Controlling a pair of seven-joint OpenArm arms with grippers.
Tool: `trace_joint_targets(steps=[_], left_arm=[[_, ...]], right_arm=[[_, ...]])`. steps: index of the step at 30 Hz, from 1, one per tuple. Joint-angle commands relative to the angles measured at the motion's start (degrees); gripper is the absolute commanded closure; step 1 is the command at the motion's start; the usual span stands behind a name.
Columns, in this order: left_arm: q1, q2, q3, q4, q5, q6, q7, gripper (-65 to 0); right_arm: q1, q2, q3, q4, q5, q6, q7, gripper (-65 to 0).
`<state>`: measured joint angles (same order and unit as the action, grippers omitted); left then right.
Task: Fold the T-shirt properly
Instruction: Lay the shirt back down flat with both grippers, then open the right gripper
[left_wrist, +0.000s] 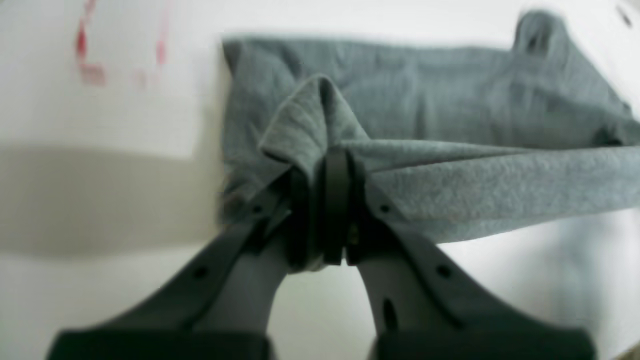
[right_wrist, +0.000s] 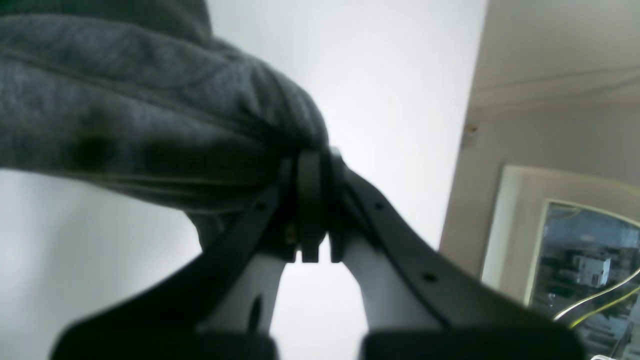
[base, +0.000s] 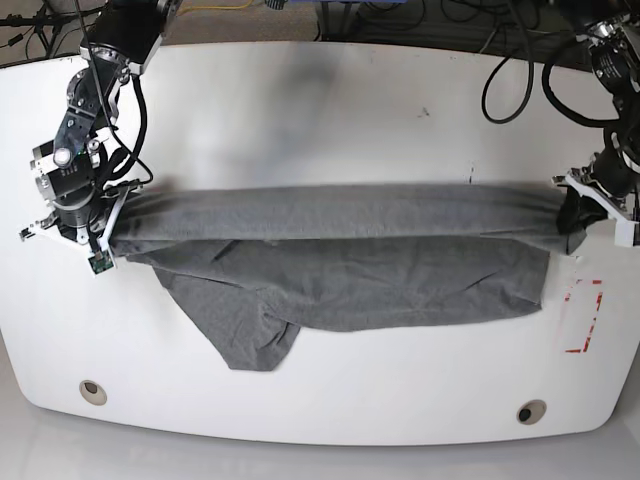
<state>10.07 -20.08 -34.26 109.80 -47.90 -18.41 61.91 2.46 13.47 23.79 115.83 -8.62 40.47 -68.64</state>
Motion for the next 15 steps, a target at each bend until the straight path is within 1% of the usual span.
trace_joint_targets(steps=[1, 5, 8, 15], left_arm=[[2.73, -1.24, -0.68, 1.01, -0.14, 0.08, -1.56, 0.0], [7.56, -1.24, -0.77, 0.75, -0.14, 0.08, -1.56, 0.0], [10.55, -1.24, -0.77, 0.66, -0.06, 0.08, -1.56, 0.0], [12.66, -1.33, -0.77, 0.58, 0.91, 0.08, -1.47, 0.0]], right_arm=[[-1.27, 0.11, 0.6, 1.05, -1.27, -0.47, 0.2, 0.0], [-4.44, -2.35, 1.48, 1.05, -1.27, -0.47, 0.2, 0.0], [-6.9, -3.41, 1.57, 1.05, -1.27, -0.47, 0.29, 0.0], [-10.68, -5.26, 1.57, 0.96, -1.27, -0.47, 0.64, 0.0]])
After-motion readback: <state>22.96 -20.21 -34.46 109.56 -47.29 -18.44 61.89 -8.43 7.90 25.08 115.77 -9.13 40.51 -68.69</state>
